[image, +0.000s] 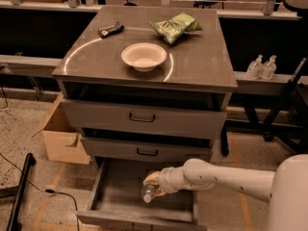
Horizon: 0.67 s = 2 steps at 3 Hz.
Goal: Place water bottle into bottom drawer
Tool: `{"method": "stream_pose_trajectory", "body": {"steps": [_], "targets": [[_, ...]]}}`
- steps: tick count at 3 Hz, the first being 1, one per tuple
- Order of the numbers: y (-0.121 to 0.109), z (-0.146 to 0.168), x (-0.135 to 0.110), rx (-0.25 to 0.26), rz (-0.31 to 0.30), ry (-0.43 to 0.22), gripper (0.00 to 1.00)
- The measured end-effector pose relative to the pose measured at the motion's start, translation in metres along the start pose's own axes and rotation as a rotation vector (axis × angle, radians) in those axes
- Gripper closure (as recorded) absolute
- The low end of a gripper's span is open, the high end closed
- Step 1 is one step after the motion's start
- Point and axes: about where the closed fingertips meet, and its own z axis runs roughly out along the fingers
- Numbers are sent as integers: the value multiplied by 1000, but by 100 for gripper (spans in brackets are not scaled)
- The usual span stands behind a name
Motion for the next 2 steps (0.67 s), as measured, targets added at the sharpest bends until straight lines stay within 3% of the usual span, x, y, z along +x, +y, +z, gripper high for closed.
{"method": "stream_pose_trajectory", "body": {"steps": [1,2], "targets": [[19,19,18,-8,-11,6,100],[49,46,37,-13,42,-4,98]]}}
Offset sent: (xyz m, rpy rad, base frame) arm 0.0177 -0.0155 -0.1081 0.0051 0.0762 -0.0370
